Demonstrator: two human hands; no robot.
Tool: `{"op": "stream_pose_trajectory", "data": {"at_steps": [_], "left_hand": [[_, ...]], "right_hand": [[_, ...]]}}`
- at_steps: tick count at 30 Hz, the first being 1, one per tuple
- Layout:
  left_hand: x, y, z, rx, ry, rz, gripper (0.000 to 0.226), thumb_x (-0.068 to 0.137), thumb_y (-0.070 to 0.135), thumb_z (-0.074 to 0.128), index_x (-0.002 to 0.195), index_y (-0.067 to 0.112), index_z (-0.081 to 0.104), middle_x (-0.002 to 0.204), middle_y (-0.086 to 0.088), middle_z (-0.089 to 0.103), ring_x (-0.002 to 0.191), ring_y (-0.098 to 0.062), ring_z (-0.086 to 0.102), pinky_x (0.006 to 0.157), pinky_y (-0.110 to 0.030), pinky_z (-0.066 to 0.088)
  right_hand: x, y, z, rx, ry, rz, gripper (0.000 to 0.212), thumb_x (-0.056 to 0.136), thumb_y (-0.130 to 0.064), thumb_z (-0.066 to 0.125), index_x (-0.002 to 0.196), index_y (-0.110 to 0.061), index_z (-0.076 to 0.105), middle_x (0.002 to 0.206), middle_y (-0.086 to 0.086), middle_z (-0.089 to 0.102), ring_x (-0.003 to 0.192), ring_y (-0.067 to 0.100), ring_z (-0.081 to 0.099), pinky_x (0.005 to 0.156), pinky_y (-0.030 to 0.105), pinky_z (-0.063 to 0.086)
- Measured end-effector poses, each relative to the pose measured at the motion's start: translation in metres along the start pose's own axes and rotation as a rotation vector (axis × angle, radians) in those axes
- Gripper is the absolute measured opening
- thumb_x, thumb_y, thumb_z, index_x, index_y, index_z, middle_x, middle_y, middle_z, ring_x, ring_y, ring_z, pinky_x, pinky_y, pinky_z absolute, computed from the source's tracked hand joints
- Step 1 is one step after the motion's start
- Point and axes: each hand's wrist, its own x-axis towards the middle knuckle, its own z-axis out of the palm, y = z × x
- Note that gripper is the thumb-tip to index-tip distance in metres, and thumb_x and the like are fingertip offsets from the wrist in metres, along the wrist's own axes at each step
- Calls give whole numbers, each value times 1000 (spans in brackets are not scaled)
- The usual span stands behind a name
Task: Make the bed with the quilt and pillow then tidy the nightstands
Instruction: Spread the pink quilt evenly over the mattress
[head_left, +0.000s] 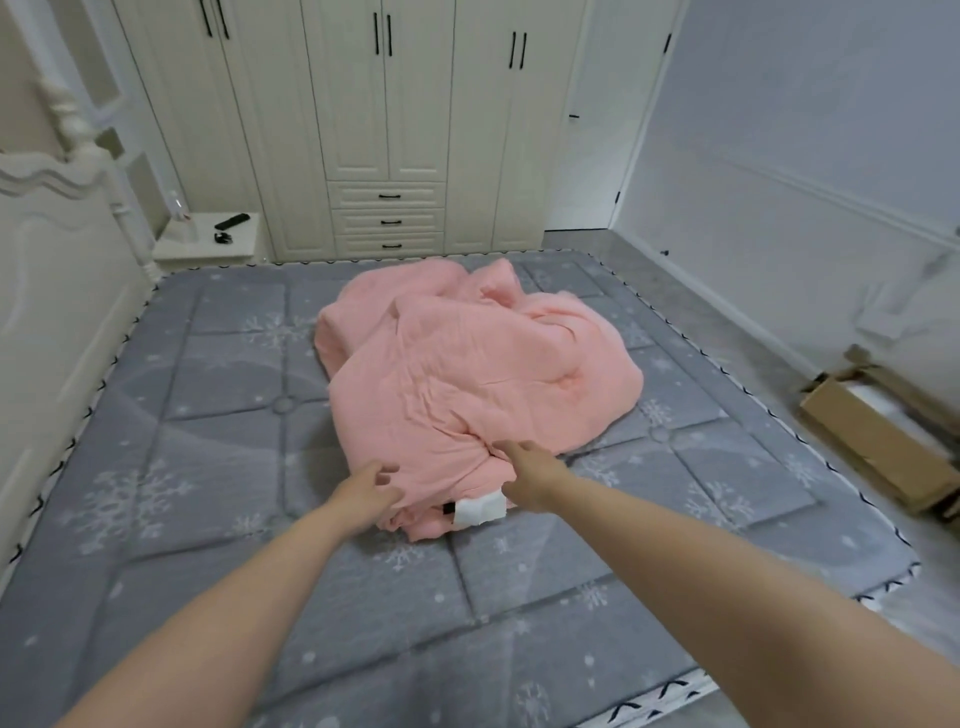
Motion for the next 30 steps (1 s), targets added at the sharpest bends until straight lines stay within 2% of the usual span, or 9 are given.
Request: {"op": "stream_pose_trajectory", "data": {"at_steps": [3, 11, 16, 18, 20, 22, 23, 27, 30], "left_hand": [[6, 1, -2, -7, -14, -1, 46, 88, 15, 64, 133, 15, 53, 125, -9, 57, 114, -25, 58, 95, -29, 45], [33, -10, -8, -49, -36, -79, 48, 86, 18, 66, 133, 16, 52, 127, -13, 57, 113, -27, 59, 100, -36, 47], [58, -8, 10, -52, -14, -150, 49, 87, 17, 64, 134, 15, 51, 128, -12, 57, 111, -26, 59, 95, -30, 48], [68, -2, 23, -73, -13, -192, 48, 88, 15, 63, 134, 14, 50, 124, -11, 57, 105, -24, 59, 82, -22, 49], [74, 3, 35, -120, -9, -225, 46, 90, 13, 61, 134, 12, 49, 117, -10, 56, 85, -20, 60, 57, -13, 48], [81, 11, 46, -177, 5, -270, 44, 90, 13, 60, 132, 12, 49, 114, -9, 55, 70, -16, 57, 44, -14, 45], [84, 15, 50, -199, 25, -286, 46, 88, 14, 62, 132, 13, 49, 114, -10, 56, 71, -17, 58, 49, -17, 47], [99, 14, 68, -297, 76, -369, 62, 70, 27, 66, 130, 19, 52, 123, -11, 57, 100, -26, 63, 83, -32, 53], [107, 3, 82, -324, 94, -449, 57, 76, 26, 69, 130, 24, 51, 122, -9, 58, 107, -30, 63, 85, -34, 50]], "right_hand": [[15, -6, -11, 21, 10, 9, 69, 87, -24, 55, 150, -28, 27, 150, 12, 35, 132, 36, 42, 109, 46, 38], [47, -12, -6, 66, -64, -39, 71, 86, -25, 55, 151, -28, 26, 150, 12, 35, 133, 35, 40, 110, 45, 36], [71, 9, 5, 64, -110, -80, 69, 90, -22, 55, 153, -25, 25, 154, 11, 30, 137, 32, 38, 111, 39, 35], [86, 23, 7, 71, -145, -80, 69, 91, -22, 54, 153, -24, 25, 155, 11, 29, 137, 31, 38, 111, 38, 35], [99, 32, 8, 85, -168, -70, 69, 90, -23, 54, 153, -25, 25, 154, 12, 30, 136, 32, 39, 111, 40, 36], [115, 41, 10, 105, -195, -67, 69, 89, -23, 54, 152, -25, 26, 153, 13, 32, 135, 33, 40, 109, 42, 38], [122, 45, 10, 113, -214, -69, 69, 89, -22, 53, 152, -25, 26, 153, 13, 32, 135, 33, 40, 109, 41, 38], [159, 57, 16, 156, -290, -72, 69, 88, -23, 53, 152, -24, 28, 154, 11, 34, 137, 29, 39, 110, 36, 37], [184, 60, 27, 198, -329, -32, 67, 87, -25, 52, 150, -24, 30, 152, 10, 39, 136, 27, 41, 110, 36, 38]]}}
